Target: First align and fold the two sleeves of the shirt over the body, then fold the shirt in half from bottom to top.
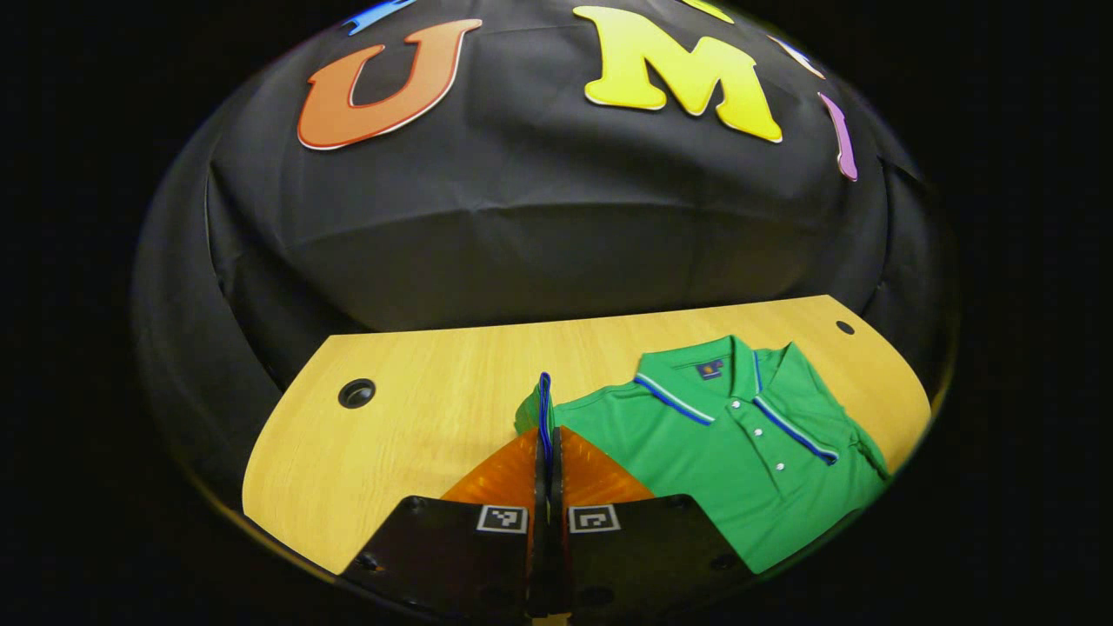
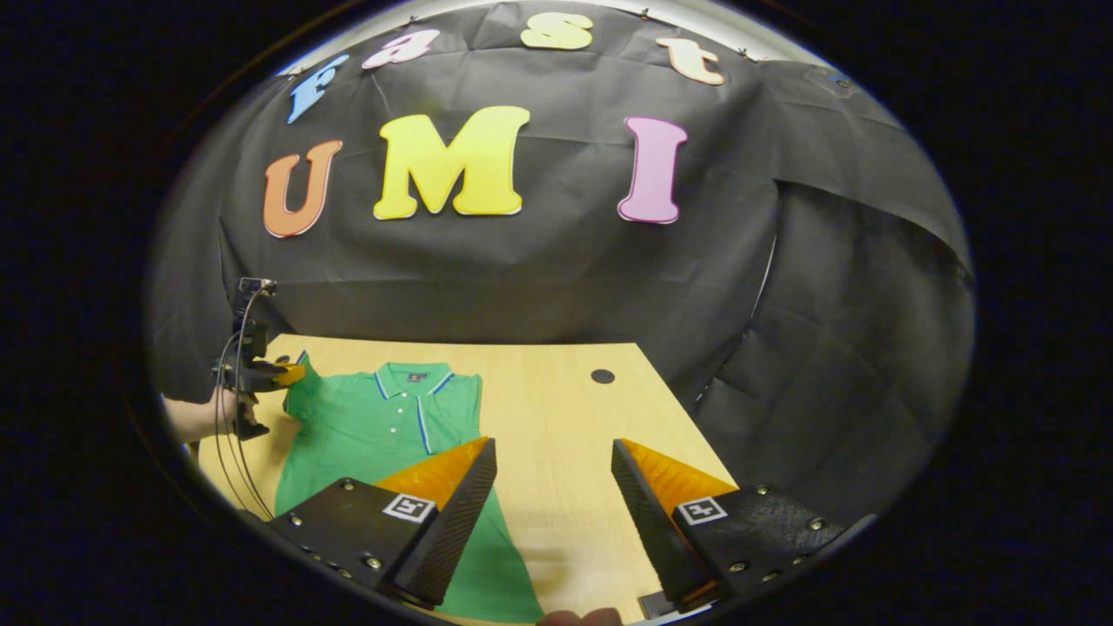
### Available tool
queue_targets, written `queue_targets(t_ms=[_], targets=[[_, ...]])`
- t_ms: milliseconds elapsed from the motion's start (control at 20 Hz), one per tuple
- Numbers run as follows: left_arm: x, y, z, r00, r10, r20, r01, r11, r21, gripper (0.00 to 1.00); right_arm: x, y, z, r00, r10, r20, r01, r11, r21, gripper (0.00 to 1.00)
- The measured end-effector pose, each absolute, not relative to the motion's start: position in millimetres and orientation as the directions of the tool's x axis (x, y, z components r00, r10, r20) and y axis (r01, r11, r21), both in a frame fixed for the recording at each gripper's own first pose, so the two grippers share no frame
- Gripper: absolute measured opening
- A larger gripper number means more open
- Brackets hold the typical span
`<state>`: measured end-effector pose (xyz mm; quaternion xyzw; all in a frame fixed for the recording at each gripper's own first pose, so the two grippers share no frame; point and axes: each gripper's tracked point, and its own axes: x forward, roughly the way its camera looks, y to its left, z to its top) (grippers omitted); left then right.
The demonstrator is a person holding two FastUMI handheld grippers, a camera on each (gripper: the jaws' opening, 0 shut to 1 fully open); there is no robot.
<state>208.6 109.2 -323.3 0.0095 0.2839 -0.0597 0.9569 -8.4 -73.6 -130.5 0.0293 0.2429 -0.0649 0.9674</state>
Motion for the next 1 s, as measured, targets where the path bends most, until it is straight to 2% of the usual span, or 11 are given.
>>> queue_targets(t_ms=[600, 700, 800, 1000], targets=[[204.1, 21.5, -348.1, 0.776, -0.188, -0.602, 0.204, 0.978, -0.043, 0.04, -40.2, -112.3, -137.4, 0.863, -0.164, -0.478, 0.203, 0.979, 0.029, 0.86], [201.4, 8.6, -351.8, 0.763, -0.206, -0.613, 0.220, 0.974, -0.053, 0.05, -38.9, -112.5, -139.3, 0.862, -0.159, -0.482, 0.198, 0.980, 0.032, 0.86], [197.6, -1.5, -356.8, 0.748, -0.220, -0.626, 0.236, 0.970, -0.060, 0.12, -36.9, -111.6, -139.8, 0.864, -0.150, -0.480, 0.189, 0.981, 0.033, 0.86], [182.3, -4.2, -347.4, 0.754, -0.216, -0.620, 0.217, 0.973, -0.075, 0.99, -29.3, -106.6, -140.9, 0.871, -0.122, -0.476, 0.162, 0.986, 0.042, 0.86]])
